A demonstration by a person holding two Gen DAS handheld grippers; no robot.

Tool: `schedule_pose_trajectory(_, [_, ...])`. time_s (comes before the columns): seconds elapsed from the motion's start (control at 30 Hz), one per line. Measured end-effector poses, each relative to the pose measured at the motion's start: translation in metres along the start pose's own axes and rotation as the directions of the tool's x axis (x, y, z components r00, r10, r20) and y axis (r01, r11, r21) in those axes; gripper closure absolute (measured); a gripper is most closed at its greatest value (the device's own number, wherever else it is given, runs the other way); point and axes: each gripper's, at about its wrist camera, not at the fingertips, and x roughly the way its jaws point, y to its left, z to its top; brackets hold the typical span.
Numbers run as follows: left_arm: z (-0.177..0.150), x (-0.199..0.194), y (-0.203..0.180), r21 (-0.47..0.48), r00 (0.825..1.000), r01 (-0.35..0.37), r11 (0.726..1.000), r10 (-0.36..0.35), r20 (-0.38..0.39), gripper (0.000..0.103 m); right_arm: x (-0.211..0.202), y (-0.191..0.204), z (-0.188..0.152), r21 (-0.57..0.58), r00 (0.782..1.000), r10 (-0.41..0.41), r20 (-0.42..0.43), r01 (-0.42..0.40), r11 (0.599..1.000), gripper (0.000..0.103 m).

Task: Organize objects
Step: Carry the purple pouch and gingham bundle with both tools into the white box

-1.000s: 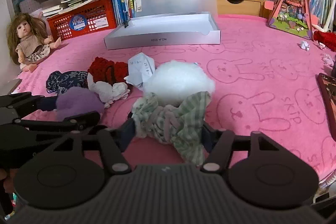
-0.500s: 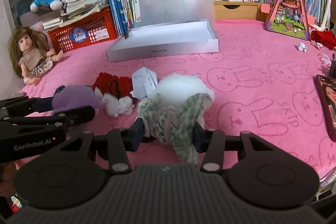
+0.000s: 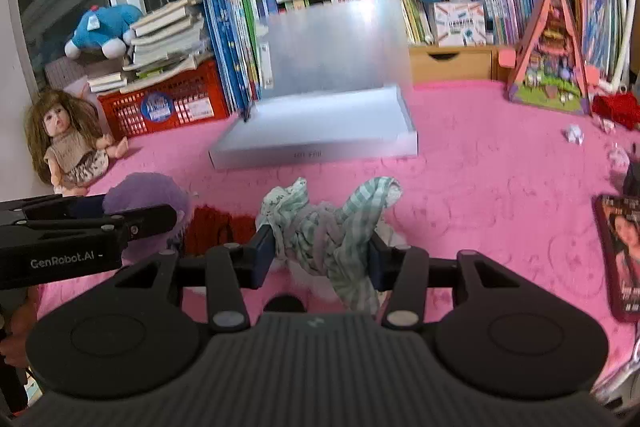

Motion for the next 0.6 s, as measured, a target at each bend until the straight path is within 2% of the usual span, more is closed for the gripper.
schedule_pose_trajectory(0.2, [0.023,0.009,0.008,-0.023,1.0,0.019,1.0,-0.018,0.008,0.037,0.004,-0.005,0.018,-0.004,0.999,-0.004,0.035,0.004,1.0,0.052])
schedule_pose_trajectory(0.43, [0.038,0.03,0.019,-0.051,1.0,0.011,0.999,-0.012,-0.009,0.037,0.025,-0.02,0.036,0.024,1.0,0.0,-0.004,0.0,1.0,0.052])
schedule_pose_trajectory(0.6, [0.053,0.052,0.026,-0.083,1.0,0.007,0.997,-0.008,-0.02,0.037,0.043,-0.022,0.051,0.002,1.0,-0.014,-0.011,0.014,1.0,0.052])
